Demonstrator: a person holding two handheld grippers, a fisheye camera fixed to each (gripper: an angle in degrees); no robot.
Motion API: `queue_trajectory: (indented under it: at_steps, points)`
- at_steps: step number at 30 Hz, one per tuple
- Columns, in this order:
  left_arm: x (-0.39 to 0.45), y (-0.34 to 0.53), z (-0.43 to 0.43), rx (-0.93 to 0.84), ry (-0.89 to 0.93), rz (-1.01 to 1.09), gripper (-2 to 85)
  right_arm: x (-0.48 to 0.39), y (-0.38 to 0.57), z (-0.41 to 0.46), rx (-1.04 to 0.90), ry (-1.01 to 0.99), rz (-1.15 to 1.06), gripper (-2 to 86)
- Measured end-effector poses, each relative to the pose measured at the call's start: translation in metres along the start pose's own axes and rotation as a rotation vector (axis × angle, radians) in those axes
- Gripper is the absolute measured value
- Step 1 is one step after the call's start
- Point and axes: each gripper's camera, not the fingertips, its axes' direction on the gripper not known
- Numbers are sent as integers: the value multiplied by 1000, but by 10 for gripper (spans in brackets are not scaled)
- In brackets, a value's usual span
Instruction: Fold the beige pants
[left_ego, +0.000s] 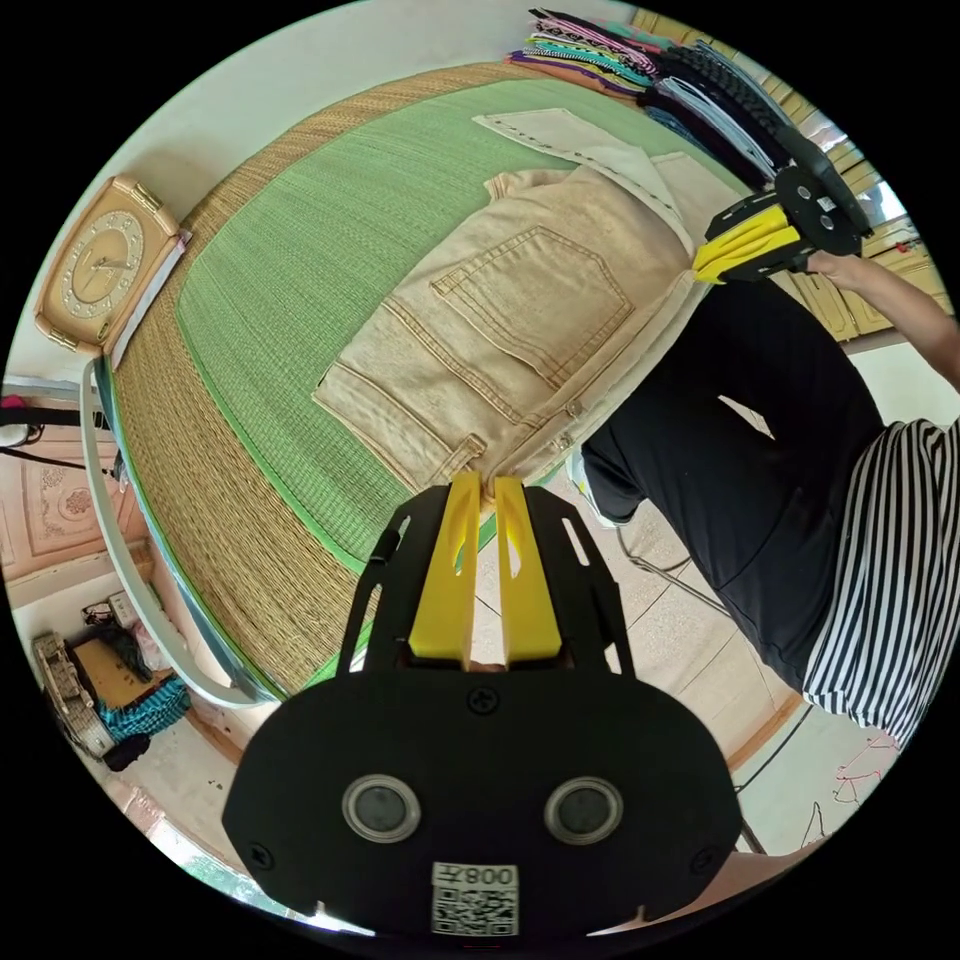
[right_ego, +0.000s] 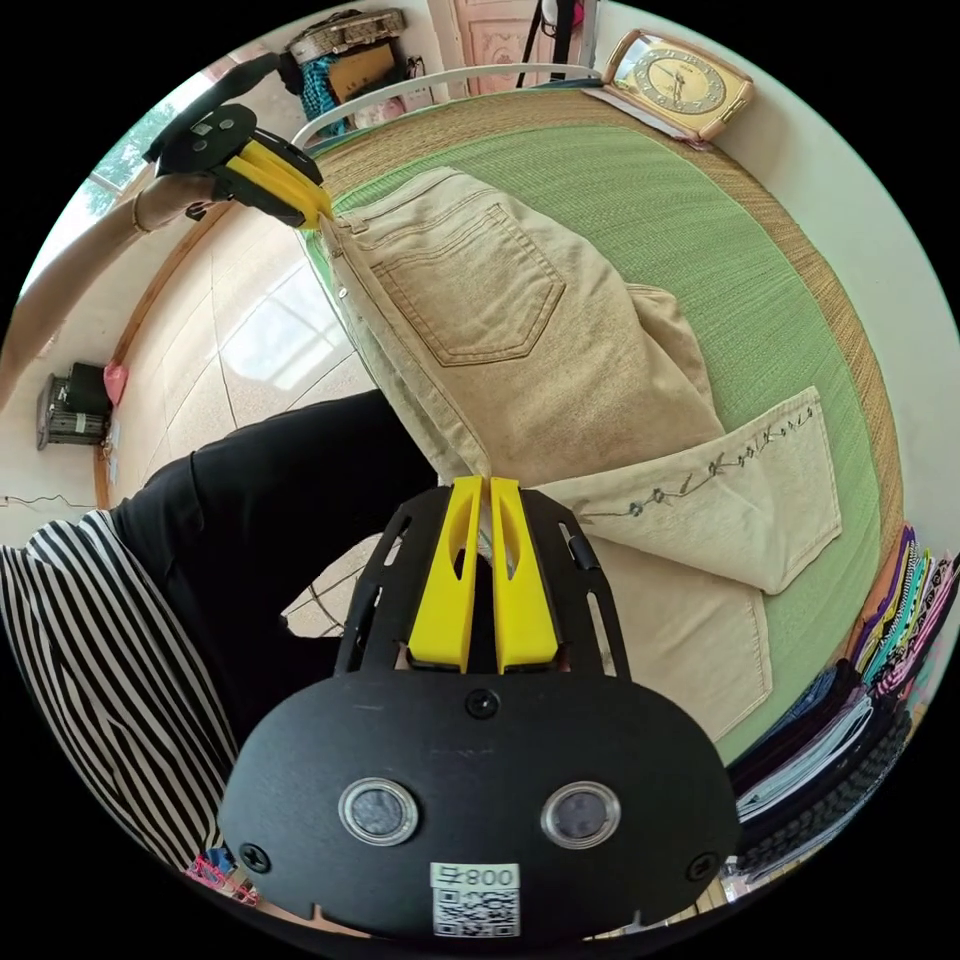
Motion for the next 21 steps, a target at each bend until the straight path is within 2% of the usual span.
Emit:
queue_trajectory:
  at_steps: [12,17,21]
  points:
    - [-10,29,70,-38,38,-77,15,31,-12,58,-3,-59,54,15]
    - [-22,48,87,5,99,-155,18,46,-10,77,26,-86,86,17]
    - [-31,70,85,123,146,-233,31,61,-8,91,53,-111,113,18]
